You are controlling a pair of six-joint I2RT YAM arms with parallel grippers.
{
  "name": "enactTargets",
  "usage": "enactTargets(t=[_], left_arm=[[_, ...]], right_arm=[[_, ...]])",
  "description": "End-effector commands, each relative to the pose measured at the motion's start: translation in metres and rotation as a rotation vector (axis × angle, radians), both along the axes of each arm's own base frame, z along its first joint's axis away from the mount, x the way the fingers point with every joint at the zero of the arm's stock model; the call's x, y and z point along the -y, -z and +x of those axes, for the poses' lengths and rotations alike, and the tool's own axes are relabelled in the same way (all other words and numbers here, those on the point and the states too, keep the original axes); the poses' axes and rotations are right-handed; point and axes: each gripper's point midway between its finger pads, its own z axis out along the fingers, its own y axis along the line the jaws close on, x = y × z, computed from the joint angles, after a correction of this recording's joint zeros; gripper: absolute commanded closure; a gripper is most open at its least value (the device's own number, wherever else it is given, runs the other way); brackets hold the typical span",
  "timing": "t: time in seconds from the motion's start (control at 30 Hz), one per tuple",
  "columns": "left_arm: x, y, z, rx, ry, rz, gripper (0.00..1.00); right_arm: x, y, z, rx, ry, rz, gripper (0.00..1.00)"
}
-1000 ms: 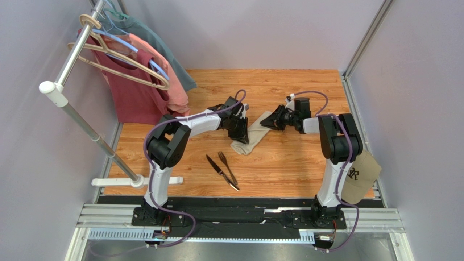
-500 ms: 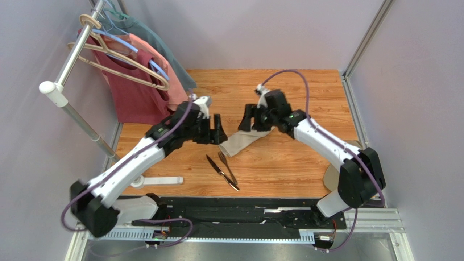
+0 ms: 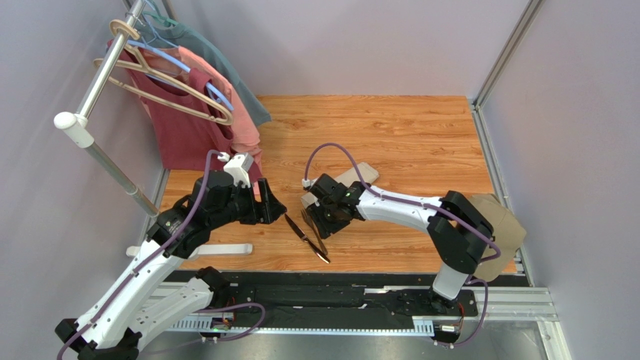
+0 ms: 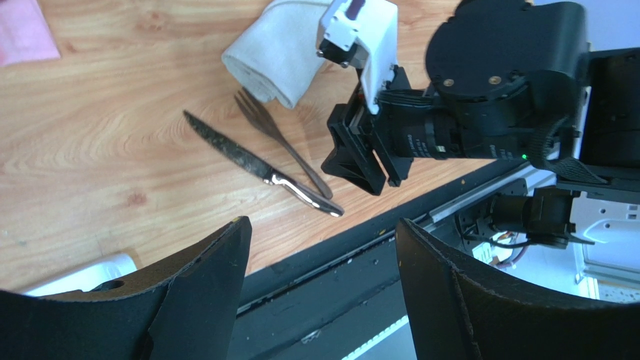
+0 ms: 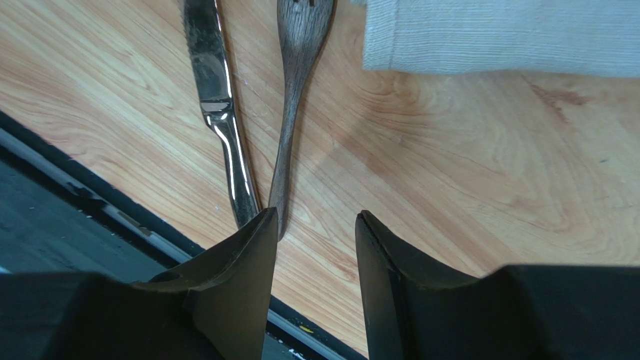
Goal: Fold the napkin into a case and place the utensils inside
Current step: Pick up the fork from the center of the board.
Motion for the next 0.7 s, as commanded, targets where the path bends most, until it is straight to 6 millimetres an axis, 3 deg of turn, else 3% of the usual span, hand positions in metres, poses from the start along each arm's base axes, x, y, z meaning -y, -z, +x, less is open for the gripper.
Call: enactTargets(t=[0.0, 0.13, 0.37, 0.47, 0.6, 0.67], left_arm=[[-0.008, 0.005, -0.013, -0.031, -0.019, -0.013, 0.21], [-0.010, 0.008, -0.016, -0.032, -0.011, -0.009, 0.21], [-0.012, 0.010, -0.014, -0.030, -0.019, 0.007, 0.21], [-0.019, 0.013, -0.013, -0.050, -0.053, 0.032, 0.20], [-0.024, 0.023, -0.008, -0.152, -0.077, 0.039, 0.18], [-0.024, 0.030, -0.001, -0.233, -0.080, 0.003, 0.17]], right_arm=[[-0.016, 0.005, 0.006, 0.044, -0.031, -0.036, 0.53], [-0.028, 0.013, 0.001, 0.044, -0.059, -0.050, 0.53], [-0.030, 0.032, 0.002, 0.083, -0.074, -0.151, 0.57], [-0.018, 0.049, -0.003, 0.089, -0.080, -0.209, 0.69], [-0.012, 0.052, -0.005, 0.113, -0.146, -0.203, 1.00], [-0.011, 0.041, 0.001, 0.176, -0.215, -0.196, 1.00]])
